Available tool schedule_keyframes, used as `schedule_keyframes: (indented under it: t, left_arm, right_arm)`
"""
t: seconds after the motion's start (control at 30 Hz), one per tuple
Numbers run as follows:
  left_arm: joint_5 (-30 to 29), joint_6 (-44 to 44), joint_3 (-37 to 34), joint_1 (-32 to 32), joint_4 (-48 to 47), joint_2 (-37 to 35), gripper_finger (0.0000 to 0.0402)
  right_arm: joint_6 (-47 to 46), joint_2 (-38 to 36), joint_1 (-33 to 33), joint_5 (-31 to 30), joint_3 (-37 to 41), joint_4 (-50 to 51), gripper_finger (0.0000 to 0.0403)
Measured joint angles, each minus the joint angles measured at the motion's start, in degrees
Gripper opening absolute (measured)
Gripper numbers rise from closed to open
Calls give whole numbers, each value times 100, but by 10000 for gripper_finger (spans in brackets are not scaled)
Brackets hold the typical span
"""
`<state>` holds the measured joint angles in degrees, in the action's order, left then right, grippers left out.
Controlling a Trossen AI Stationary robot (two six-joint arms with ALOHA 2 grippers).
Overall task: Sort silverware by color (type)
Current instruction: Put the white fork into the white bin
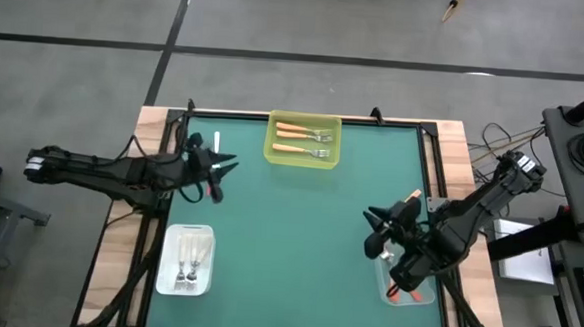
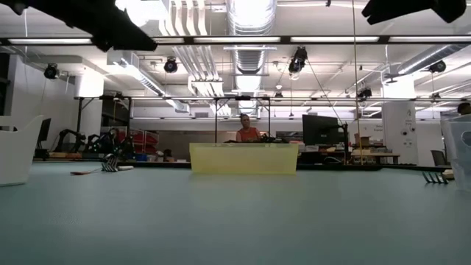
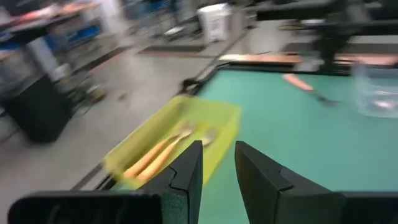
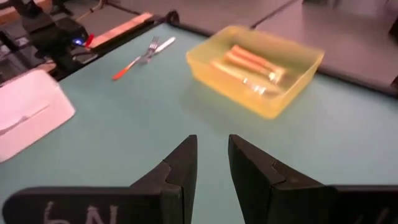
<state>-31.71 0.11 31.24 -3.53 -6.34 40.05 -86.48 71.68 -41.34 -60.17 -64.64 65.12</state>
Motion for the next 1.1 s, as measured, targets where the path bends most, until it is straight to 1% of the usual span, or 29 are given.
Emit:
schedule_keyframes:
  t: [0.07, 0.17, 0.37, 0.5, 0.67, 0.73, 0.9, 1.03, 1.1]
  left_arm:
    - [-356, -295, 0, 2, -132, 0, 77]
    - [-508, -647, 0, 13, -152, 0, 77]
    - [-470, -1112, 0, 269, 67, -1, 77]
    - [-173, -1278, 174, 482, 74, 94, 77]
    - [-118, -1304, 576, 583, -24, 548, 77]
    - [-114, -1299, 853, 628, -325, 809, 77]
    - [-98, -1308, 1588, 926, -1690, 1543, 77]
    - [-64, -1432, 2022, 1302, -2631, 2120, 77]
    - [107, -1435, 2148, 1571, -2905, 2384, 77]
  right_arm:
    - [201, 0, 55, -151, 43, -5, 82]
    - [410, 0, 151, -292, 118, -6, 82]
    - [562, 0, 485, -355, 340, -7, 82]
    - [596, 0, 680, -442, 489, -26, 82]
    - [777, 0, 812, -454, 616, -117, 82]
    - [817, 0, 829, -454, 630, -116, 82]
    - [1241, 0, 841, -456, 557, -117, 82]
    - [1575, 0, 842, -456, 457, -116, 82]
    - [1751, 0, 846, -460, 417, -109, 82]
